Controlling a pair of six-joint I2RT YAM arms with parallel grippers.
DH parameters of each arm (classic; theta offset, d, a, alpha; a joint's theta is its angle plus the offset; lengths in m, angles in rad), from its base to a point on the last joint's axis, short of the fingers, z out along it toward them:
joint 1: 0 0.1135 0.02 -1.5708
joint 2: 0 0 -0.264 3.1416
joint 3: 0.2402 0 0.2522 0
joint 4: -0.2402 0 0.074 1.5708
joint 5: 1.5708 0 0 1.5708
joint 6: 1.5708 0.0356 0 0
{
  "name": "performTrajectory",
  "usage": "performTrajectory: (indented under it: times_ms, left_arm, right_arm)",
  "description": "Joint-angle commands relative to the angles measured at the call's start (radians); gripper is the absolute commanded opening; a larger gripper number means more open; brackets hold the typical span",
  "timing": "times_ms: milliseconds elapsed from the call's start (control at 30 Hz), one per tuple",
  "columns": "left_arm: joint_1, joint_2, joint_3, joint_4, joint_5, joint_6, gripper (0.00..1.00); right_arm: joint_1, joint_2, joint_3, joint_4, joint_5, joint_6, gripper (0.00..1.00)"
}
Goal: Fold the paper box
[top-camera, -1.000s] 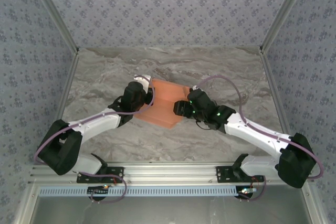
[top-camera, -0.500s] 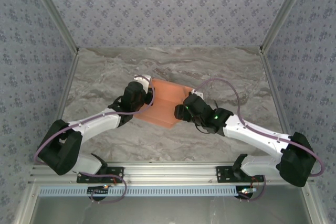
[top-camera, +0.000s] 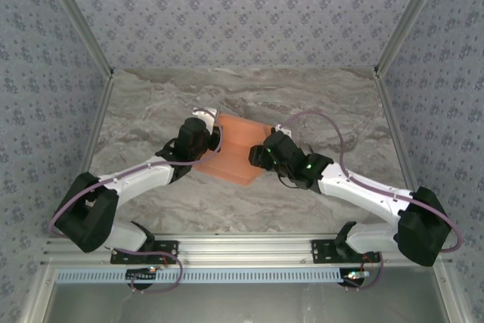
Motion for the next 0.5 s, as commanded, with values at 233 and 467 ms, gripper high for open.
performTrajectory:
  times_ms: [233, 467]
  left_arm:
    - [-0.003, -0.027, 0.006, 0.005, 0.006, -0.011, 0.02]
    - [-0.004, -0.031, 0.004, 0.002, 0.008, -0.012, 0.02]
  right_arm:
    - [-0.01, 0.05, 0.022, 0.094, -0.029, -0.041, 0.64]
    - [0.009, 0.117, 0.076, 0.104, -0.039, -0.085, 0.63]
